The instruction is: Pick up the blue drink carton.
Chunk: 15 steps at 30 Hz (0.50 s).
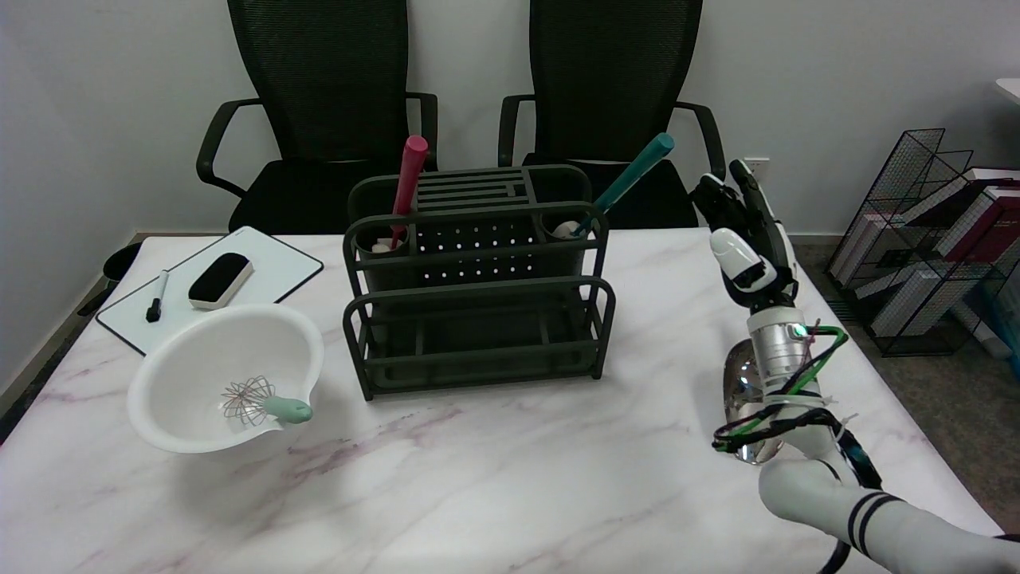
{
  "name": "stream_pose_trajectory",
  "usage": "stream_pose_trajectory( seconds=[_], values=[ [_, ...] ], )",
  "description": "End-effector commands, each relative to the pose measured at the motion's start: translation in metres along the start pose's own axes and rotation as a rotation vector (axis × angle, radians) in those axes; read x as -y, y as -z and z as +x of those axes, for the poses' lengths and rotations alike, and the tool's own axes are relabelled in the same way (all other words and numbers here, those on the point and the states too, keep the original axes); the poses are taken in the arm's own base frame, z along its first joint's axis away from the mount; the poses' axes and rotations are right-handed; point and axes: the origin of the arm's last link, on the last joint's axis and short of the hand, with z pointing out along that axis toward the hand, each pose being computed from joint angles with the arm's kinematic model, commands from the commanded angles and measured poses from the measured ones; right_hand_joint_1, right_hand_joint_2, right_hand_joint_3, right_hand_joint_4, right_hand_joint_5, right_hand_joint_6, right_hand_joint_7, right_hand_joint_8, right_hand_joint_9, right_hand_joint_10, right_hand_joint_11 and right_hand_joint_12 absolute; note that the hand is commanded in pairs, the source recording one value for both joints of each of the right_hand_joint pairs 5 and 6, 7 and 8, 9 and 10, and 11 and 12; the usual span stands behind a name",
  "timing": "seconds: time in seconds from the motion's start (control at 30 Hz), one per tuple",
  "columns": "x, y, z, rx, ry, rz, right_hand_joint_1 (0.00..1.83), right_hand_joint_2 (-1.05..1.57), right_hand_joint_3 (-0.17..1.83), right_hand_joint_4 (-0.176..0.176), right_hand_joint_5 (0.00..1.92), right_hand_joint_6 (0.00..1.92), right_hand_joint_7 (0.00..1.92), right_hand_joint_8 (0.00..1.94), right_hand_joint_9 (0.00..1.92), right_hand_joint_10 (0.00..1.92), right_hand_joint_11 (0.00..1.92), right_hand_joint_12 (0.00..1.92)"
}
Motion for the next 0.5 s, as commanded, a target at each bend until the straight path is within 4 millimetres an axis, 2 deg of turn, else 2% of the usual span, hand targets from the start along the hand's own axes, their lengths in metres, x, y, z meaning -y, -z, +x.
stream_pose_trajectory(
  seconds=[0.03, 0.13, 0.23, 0.37, 0.5],
  values=[
    [-0.018, -0.053, -0.027, -0.036, -0.077, -0.030, 1.09, -0.32, 1.20, 0.000, 0.14, 0.14, 0.45, 0.45, 0.39, 0.39, 0.26, 0.26],
    [-0.014, -0.056, -0.040, -0.002, -0.100, -0.004, 1.09, -0.35, 1.21, 0.000, 0.13, 0.13, 0.44, 0.44, 0.39, 0.39, 0.25, 0.25],
    [-0.012, -0.057, -0.049, 0.021, -0.112, -0.005, 1.08, -0.43, 1.23, 0.000, 0.11, 0.11, 0.42, 0.42, 0.37, 0.37, 0.15, 0.15],
    [-0.012, -0.061, -0.059, 0.049, -0.131, -0.012, 1.05, -0.54, 1.05, 0.000, 0.01, 0.01, 0.34, 0.34, 0.30, 0.30, 0.09, 0.09],
    [-0.008, -0.073, -0.077, 0.079, -0.166, -0.003, 1.04, -0.55, 0.90, 0.000, 0.00, 0.00, 0.28, 0.28, 0.24, 0.24, 0.06, 0.06]
  ],
)
